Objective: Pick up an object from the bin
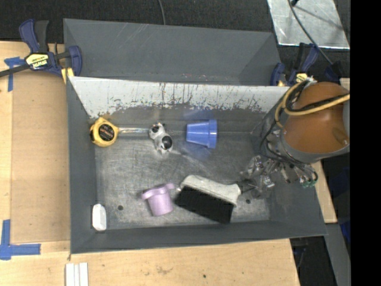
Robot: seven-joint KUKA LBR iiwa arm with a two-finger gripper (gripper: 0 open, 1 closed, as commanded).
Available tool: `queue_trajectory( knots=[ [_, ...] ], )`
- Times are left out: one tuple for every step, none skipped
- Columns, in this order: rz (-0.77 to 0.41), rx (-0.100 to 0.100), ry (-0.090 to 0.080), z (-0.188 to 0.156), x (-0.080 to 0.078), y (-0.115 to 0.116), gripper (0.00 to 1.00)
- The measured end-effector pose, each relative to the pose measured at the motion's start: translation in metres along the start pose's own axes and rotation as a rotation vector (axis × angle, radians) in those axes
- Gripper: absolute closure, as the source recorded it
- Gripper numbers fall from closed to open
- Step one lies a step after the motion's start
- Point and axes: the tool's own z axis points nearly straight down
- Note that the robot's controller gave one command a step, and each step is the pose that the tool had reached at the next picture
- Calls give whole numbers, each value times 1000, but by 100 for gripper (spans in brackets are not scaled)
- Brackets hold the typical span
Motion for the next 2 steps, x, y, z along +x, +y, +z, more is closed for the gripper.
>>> queue_trajectory(
  knots=[
    [-9,3,-3,-20,4,-1,0],
    [-10,3,-3,-20,4,-1,0]
  ],
)
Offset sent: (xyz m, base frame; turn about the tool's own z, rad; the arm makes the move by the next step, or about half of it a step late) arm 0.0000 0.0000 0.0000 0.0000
